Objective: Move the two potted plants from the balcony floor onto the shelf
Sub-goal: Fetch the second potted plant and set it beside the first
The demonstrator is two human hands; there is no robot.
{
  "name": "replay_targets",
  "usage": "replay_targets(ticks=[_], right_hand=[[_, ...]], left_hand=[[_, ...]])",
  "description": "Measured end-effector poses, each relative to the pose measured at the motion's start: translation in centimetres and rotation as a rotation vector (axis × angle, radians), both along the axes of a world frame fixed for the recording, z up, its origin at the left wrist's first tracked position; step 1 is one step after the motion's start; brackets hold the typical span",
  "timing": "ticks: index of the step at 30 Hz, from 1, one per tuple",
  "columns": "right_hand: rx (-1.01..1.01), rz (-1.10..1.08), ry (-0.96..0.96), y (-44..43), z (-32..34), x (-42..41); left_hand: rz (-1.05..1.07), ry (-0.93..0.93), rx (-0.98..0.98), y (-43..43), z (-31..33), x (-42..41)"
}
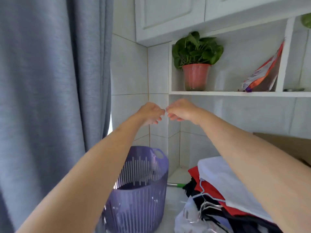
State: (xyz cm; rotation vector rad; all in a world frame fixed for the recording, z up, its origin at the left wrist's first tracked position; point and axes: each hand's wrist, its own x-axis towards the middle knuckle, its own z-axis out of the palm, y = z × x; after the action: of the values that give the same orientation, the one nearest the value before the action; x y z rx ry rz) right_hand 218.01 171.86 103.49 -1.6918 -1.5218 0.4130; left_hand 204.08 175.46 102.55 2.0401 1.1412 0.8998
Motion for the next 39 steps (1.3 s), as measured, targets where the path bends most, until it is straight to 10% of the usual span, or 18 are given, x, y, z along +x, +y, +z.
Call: replay_targets(ticks=[18, 39], right_hand=[[-0.394, 0.937, -0.069, -15.6, -19.4, -49.4], [-0.53, 1.935, -0.335, -65.7, -28.5, -105.7]], left_hand=[[0.902, 0.086, -0.351, -28.2, -21.0, -49.0], [2.016, -0.181, -0.485, -85.4, -28.3, -90.5]])
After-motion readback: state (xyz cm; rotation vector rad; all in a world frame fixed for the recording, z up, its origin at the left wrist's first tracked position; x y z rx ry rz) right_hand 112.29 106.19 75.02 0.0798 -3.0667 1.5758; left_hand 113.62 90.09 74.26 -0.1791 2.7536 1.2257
